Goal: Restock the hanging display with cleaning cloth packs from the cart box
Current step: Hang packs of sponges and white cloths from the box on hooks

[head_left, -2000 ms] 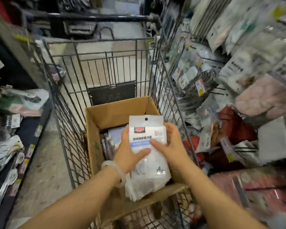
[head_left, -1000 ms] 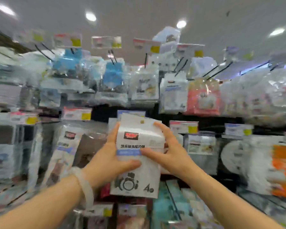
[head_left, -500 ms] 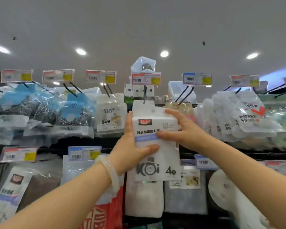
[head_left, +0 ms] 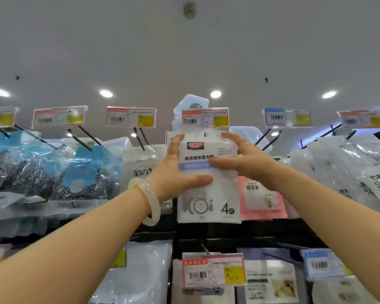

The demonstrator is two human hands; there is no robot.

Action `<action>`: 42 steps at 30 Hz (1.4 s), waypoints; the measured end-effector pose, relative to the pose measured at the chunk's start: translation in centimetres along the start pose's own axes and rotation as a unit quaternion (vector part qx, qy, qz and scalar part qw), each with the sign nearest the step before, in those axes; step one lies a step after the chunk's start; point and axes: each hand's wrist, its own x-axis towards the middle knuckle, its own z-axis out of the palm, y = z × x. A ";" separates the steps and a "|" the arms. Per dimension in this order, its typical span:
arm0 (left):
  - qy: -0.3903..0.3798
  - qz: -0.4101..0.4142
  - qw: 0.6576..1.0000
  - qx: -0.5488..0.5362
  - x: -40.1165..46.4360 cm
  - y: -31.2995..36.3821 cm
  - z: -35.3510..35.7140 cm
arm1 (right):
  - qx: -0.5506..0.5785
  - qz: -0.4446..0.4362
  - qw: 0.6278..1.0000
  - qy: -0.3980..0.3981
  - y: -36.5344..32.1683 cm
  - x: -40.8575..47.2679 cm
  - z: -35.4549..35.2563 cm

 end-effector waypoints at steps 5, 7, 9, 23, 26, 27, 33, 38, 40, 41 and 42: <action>0.022 0.026 0.999 -0.008 1.4 -1.7 0.9 | -0.019 -0.016 0.999 0.025 1.0 1.0 0.0; 0.031 0.039 0.999 -0.013 1.8 -2.0 1.0 | -0.037 -0.032 0.998 0.037 1.1 1.4 0.0; 0.034 0.042 0.998 -0.020 2.1 -2.4 0.9 | -0.056 -0.046 0.996 0.044 1.2 1.8 -0.1; 0.021 -0.043 0.997 0.068 3.3 -5.8 2.4 | -0.276 -0.058 0.944 0.171 5.3 2.5 3.9; 0.032 -0.045 0.985 0.166 3.6 -6.3 3.8 | -0.460 -0.184 0.850 0.178 6.5 2.3 5.1; 0.034 -0.046 0.975 0.215 3.7 -6.5 4.3 | -0.489 -0.196 0.836 0.154 6.9 2.4 5.3; 0.029 -0.085 0.972 0.219 3.8 -7.0 4.7 | -0.498 -0.141 0.853 0.064 7.6 2.7 5.9; -0.028 -0.107 0.942 0.316 2.5 -5.8 4.3 | -0.531 -0.081 0.844 -0.010 6.7 1.6 4.5; -0.035 -0.107 0.929 0.351 1.4 -5.2 4.4 | -0.536 -0.070 0.841 -0.017 6.2 0.6 4.0; -0.038 -0.100 0.922 0.372 0.8 -4.7 4.3 | -0.539 -0.067 0.839 -0.021 5.8 0.0 3.8; -0.039 -0.092 0.912 0.398 0.2 -4.3 4.2 | -0.542 -0.065 0.838 -0.023 5.5 -0.6 3.6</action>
